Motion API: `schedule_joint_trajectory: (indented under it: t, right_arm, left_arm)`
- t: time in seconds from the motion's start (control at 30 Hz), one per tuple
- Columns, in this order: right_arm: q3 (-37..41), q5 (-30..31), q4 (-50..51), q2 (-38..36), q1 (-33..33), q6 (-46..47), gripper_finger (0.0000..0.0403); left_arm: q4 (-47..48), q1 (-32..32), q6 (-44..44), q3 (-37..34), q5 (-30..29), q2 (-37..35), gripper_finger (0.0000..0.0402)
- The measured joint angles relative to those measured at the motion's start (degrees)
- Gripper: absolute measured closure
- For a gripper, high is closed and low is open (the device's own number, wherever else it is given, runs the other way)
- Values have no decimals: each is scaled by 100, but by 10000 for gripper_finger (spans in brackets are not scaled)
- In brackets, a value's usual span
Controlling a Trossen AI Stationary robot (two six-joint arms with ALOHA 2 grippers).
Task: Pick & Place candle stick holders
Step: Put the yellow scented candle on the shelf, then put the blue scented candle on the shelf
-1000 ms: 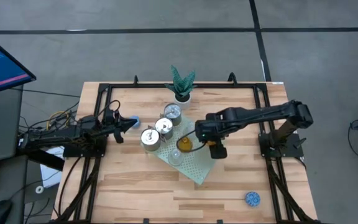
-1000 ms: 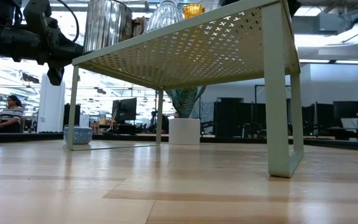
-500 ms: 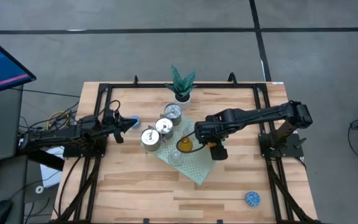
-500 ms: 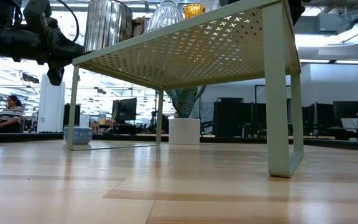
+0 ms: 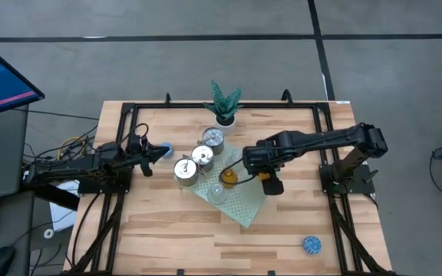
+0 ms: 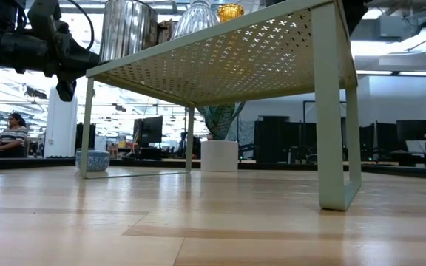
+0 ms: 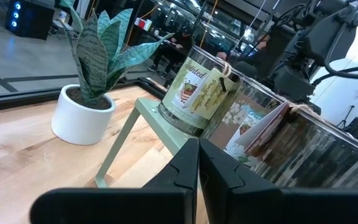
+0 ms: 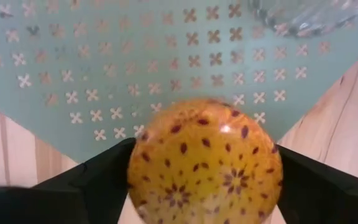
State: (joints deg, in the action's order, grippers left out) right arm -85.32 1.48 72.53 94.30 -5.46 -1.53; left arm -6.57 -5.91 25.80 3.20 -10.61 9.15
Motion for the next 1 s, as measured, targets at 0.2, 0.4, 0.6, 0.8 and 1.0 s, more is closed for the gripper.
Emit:
schedule_joint_trajectory:
  t: [0.2, 0.4, 0.6, 0.8, 1.0]
  right_arm:
    - [-2, -2, 50, -35, 88, -3, 45]
    - [-58, -13, 69, -288, 114, -35, 33]
    - [-335, -12, 398, -863, 137, 670, 34]
    - [-223, -253, 1707, -1299, -700, 2891, 34]
    - [723, -495, 1622, -1735, -2327, 5361, 35]
  left_arm:
    - [1, -1, 0, 1, -2, 1, 390]
    - [0, -1, 0, 1, -1, 0, 390]
    - [0, -2, 0, 0, -2, 0, 390]
    - [0, 0, 0, 2, 0, 0, 390]
    - [-2, 0, 0, 1, 0, 2, 390]
